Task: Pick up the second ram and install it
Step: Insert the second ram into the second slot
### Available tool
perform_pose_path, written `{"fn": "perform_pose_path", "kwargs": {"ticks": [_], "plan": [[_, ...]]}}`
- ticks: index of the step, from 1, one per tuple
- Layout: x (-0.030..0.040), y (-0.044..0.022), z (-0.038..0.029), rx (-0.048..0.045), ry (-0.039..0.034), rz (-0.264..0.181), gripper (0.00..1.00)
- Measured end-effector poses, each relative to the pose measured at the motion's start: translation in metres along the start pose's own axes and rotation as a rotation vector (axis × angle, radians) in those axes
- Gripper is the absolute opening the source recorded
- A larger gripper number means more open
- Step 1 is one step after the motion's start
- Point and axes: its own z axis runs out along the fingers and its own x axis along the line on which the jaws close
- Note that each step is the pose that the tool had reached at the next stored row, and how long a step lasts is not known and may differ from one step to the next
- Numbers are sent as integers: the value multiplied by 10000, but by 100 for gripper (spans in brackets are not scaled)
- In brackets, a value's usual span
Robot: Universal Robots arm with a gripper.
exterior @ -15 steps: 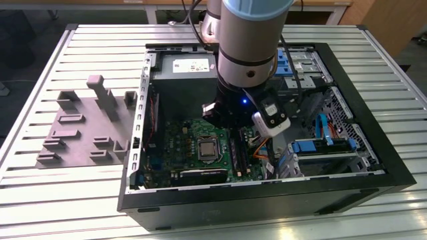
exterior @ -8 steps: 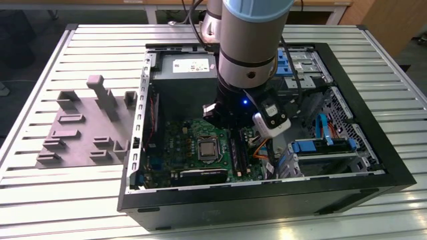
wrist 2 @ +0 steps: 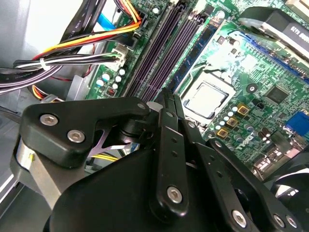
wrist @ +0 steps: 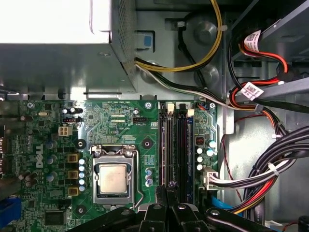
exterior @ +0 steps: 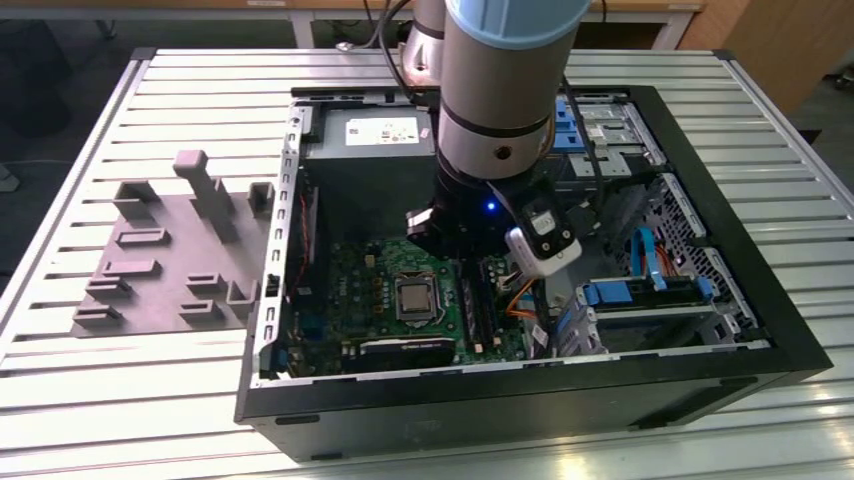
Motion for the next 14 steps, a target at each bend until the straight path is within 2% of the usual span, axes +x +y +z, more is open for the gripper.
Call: {"fn": "perform_pose_path", "kwargs": {"ticks": [14], "plan": [[-20,0,37,1,1,0,11]]}}
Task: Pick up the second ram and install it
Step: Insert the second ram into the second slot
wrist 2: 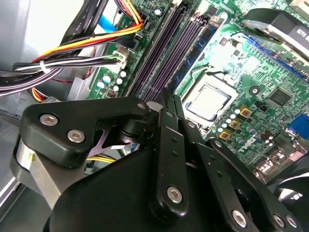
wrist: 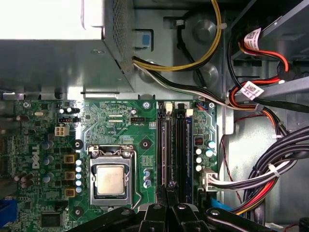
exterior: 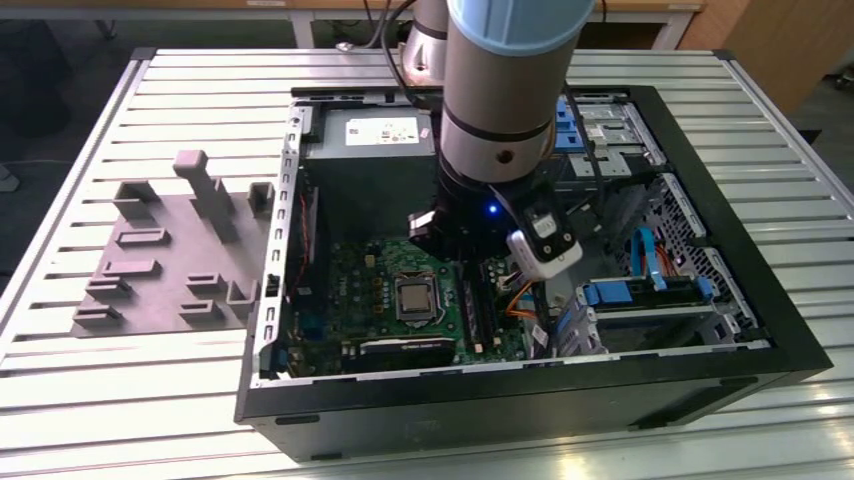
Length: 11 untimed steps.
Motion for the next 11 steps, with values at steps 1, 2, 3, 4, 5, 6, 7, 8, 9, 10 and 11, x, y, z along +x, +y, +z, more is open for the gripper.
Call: {"fn": "perform_pose_path", "kwargs": {"ticks": [1,2,3,4,5,6,7,8,9,10,11], "plan": [[-1,0,2,-1,0,1,11],[-3,0,4,-1,0,0,11],[-5,0,5,-1,0,0,11],[-7,0,6,-1,-1,0,11],[-9,0,7,-1,-1,0,11],[-10,0,8,-1,0,1,11],[-12,0,10,-1,-1,1,11],[-15,0,11,-2,-1,1,11],[-16,0,12,-1,-1,1,11],[-18,0,13,-2,0,0,11],[-20,0,14,-2,-1,1,11]]}}
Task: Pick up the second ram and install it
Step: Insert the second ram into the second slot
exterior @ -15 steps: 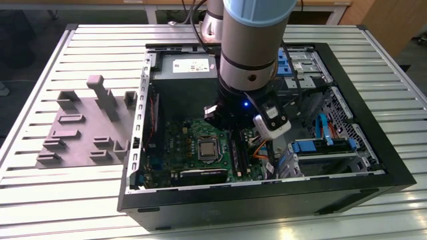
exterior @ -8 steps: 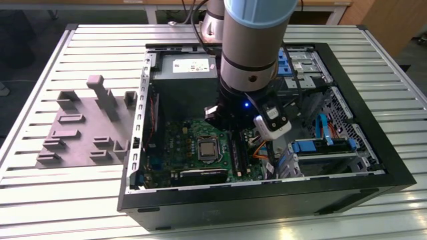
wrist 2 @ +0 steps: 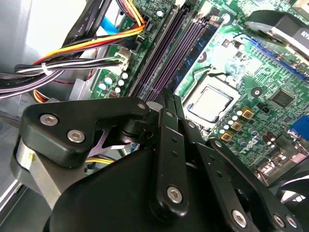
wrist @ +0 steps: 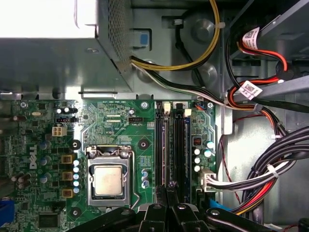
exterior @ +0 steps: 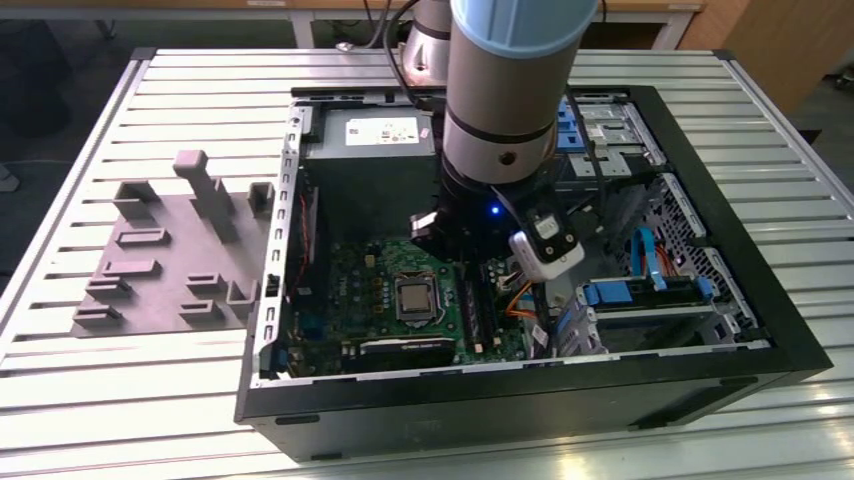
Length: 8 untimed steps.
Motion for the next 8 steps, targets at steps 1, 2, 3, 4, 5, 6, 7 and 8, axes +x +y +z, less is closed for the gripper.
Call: {"fn": "perform_pose_path", "kwargs": {"ticks": [1,2,3,4,5,6,7,8], "plan": [[-2,0,1,0,0,0,11],[-4,0,3,0,0,-1,11],[-5,0,4,0,0,0,11],[-7,0,5,0,0,-1,11],[-9,0,7,0,0,0,11],[-11,0,9,0,0,-1,11],[-14,0,10,0,0,-1,11],[-15,0,11,0,0,0,11]]}}
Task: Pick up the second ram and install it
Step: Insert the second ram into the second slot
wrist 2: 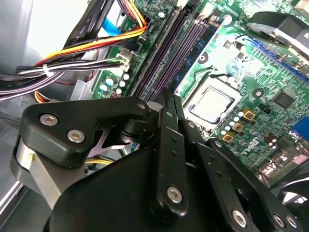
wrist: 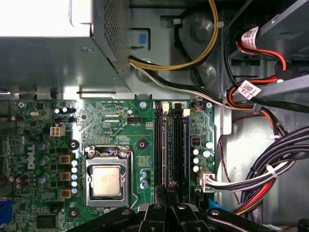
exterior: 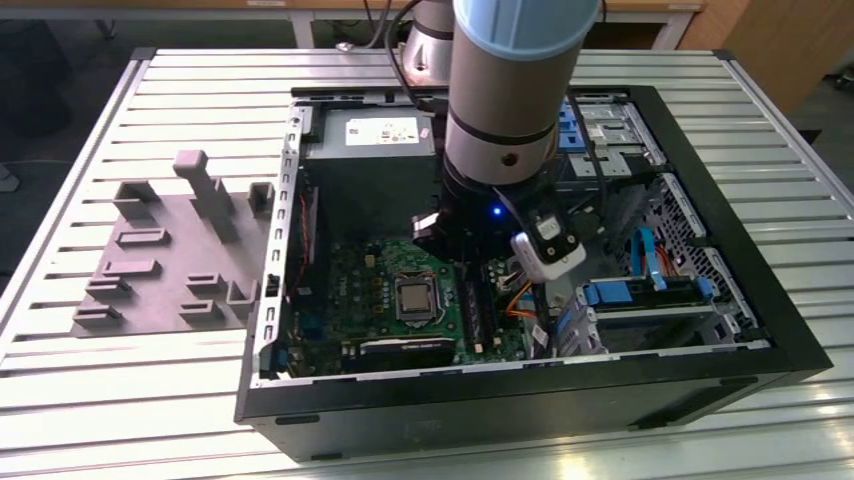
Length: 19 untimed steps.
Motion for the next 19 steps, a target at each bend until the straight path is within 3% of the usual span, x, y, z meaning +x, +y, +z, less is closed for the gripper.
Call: {"fn": "perform_pose_path", "kwargs": {"ticks": [19], "plan": [[-21,0,53,1,1,0,11]]}}
